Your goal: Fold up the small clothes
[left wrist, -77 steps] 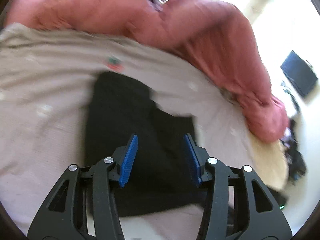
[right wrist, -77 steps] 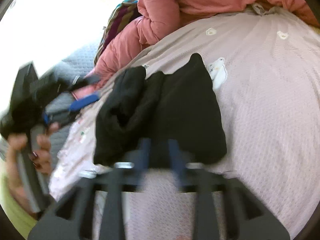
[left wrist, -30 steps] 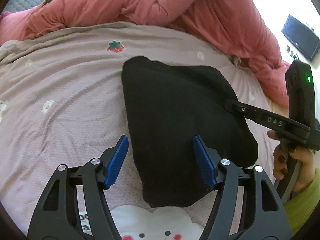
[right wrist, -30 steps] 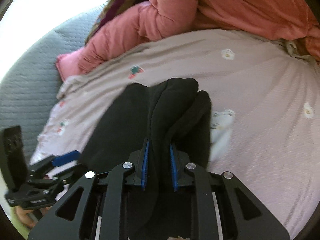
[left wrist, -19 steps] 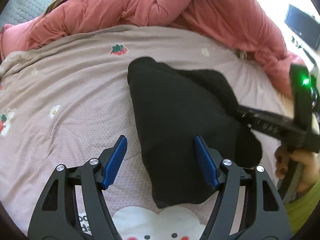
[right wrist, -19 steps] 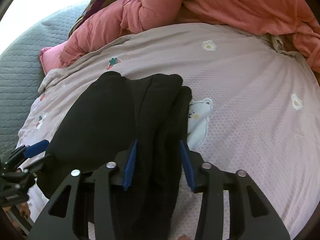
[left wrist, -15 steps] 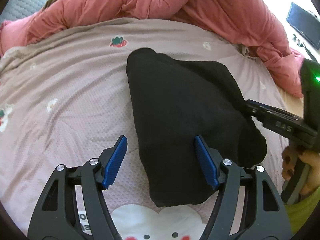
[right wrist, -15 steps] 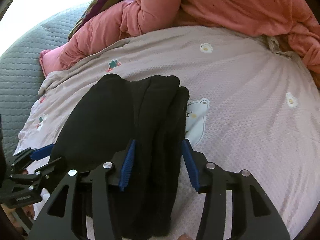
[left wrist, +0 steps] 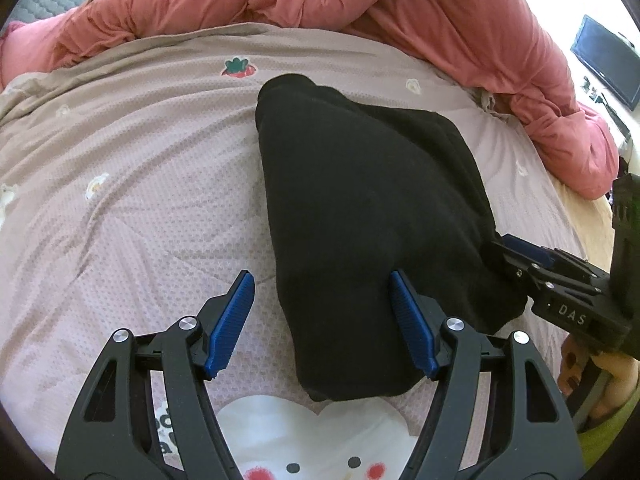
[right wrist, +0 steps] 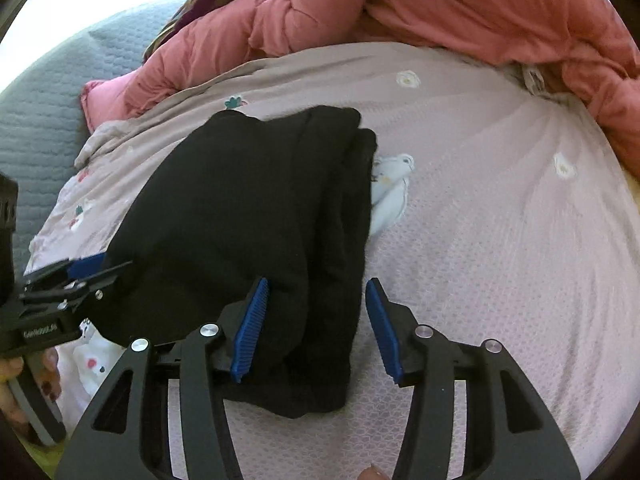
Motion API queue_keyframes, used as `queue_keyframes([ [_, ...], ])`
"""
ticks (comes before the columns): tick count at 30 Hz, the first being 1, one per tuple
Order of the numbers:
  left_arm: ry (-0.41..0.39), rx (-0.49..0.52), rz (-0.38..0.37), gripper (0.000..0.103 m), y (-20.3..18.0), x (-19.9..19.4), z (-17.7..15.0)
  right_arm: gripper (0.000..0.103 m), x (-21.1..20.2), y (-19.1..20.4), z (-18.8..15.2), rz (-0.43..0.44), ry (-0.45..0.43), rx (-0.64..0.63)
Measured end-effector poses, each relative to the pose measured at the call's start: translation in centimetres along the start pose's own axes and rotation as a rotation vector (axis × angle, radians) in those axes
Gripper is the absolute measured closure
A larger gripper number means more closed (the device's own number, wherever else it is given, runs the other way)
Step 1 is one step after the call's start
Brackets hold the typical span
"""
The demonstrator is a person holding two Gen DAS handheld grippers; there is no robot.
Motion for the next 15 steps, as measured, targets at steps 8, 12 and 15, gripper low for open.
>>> queue_keyframes([
  [8,-0.005,-0.022,-0.019,0.041,0.3,-0.5,-0.6,0.043,-1.3,0.5,-0.3,-0.019,-0.026,-0.001],
  [12,-0.011,-0.025,-0.015,0.04,0.6,-1.0,-1.0,0.034,-2.3,0.2,-0.7,-0.035,-0.036,0.01],
  [15,-0.011,-0.031,-0.018,0.04,0.6,-1.3,-1.4,0.027,-3.4,0.2,-1.0,-0.048,-0.051,0.014],
])
Point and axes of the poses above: each gripper's, at about its wrist camera, not at the fingertips, and x roughly the way its jaws point, y to its left, z to its top, the point moved 2 cm from there along x, roughly the way its jaws point
